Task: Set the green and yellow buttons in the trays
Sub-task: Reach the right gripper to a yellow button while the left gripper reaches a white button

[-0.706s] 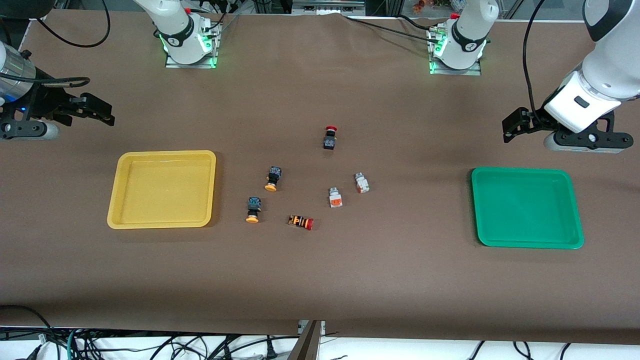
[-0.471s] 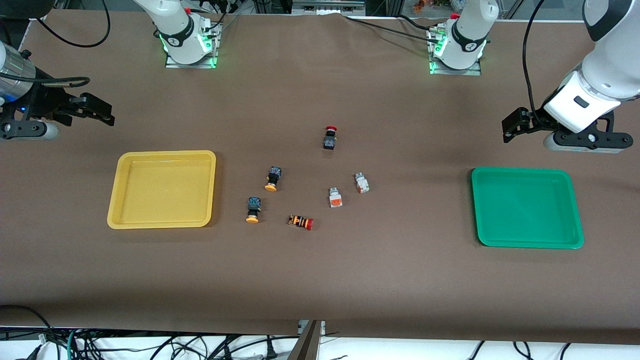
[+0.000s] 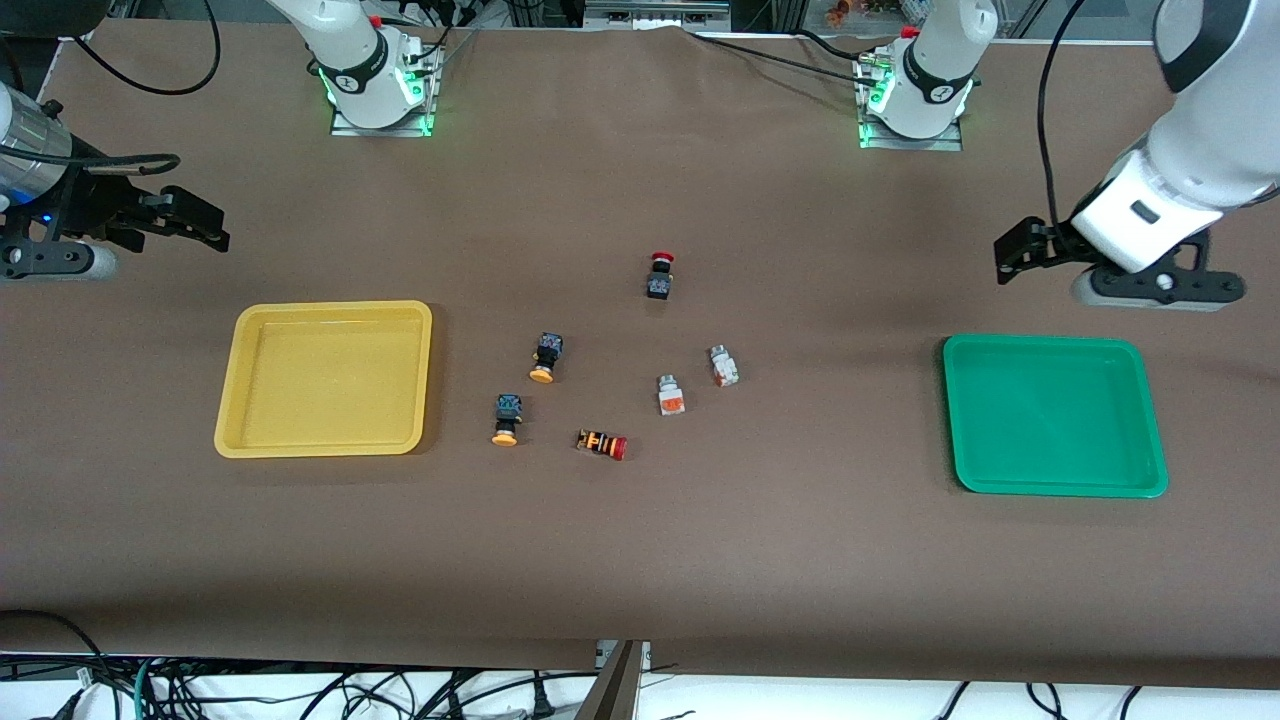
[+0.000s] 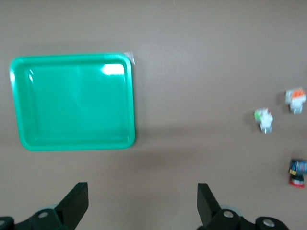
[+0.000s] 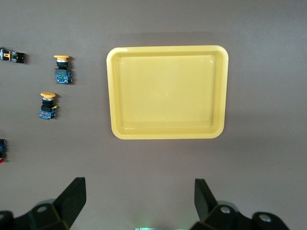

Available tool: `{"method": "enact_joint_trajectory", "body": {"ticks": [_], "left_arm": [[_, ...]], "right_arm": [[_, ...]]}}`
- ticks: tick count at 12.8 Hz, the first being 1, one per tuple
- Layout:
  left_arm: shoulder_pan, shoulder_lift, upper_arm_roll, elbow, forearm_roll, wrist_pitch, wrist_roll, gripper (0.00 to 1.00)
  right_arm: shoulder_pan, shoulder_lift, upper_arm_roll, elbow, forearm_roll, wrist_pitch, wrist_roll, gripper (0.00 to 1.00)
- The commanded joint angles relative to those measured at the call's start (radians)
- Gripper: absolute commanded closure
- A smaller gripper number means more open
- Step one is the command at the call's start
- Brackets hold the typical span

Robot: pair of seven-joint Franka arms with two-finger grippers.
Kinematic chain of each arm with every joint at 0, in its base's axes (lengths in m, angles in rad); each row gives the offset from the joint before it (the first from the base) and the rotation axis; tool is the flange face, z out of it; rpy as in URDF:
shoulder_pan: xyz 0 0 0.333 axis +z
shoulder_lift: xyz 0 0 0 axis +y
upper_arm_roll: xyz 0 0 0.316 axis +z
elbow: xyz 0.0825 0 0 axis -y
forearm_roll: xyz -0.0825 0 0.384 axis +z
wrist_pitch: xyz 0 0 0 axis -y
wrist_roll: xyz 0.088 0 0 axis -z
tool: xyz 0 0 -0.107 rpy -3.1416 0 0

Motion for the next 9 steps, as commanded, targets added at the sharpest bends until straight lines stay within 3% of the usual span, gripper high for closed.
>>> {"method": "enact_joint_trajectory", "body": {"ticks": [1,5,9], "left_arm": [[-0.061,0.084,0.003,0.025,-0.011,-0.080,-0.014,0.00],[-0.137,0.193,0.003,0.044,-0.065,0.037,-0.206,0.00],[-0.221,0.308,0.003,0.048,-0.180,0.292,-0.350,0.00]], "right_arm": [[-0.002,0.017,0.013,-0.040,-0.015,0.042,0.001,0.00],[0.027,0.165,0.015,-0.100,-0.016,0.208,0.015,0.00],[0.136,0.282,0.022,-0.111,-0.012,0.344,0.200,0.00]]}}
